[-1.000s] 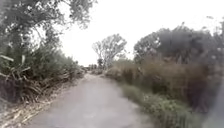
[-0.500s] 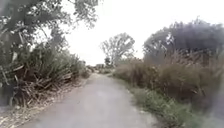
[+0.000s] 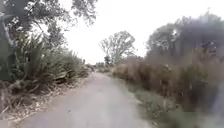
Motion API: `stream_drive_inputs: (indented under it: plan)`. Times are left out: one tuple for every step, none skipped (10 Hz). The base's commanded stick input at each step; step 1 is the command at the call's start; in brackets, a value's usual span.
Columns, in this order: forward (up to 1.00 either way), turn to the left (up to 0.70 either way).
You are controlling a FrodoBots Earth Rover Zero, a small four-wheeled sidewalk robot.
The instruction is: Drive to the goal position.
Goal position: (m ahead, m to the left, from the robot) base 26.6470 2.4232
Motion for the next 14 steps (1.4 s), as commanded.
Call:
stream_drive_inputs:
  plan:
    - [1.0, 0.0]
    - [1.0, 0.0]
    - [1.0, 0.0]
    - [1.0, 0.0]
    - [1.0, 0.0]
    - [1.0, 0.22]
    - [1.0, 0.29]
    - [1.0, 0.36]
    - [1.0, 0.35]
    - [1.0, 0.21]
    - [1.0, 0.07]
    - [1.0, 0.0]
    - [1.0, 0.0]
    - [1.0, 0.0]
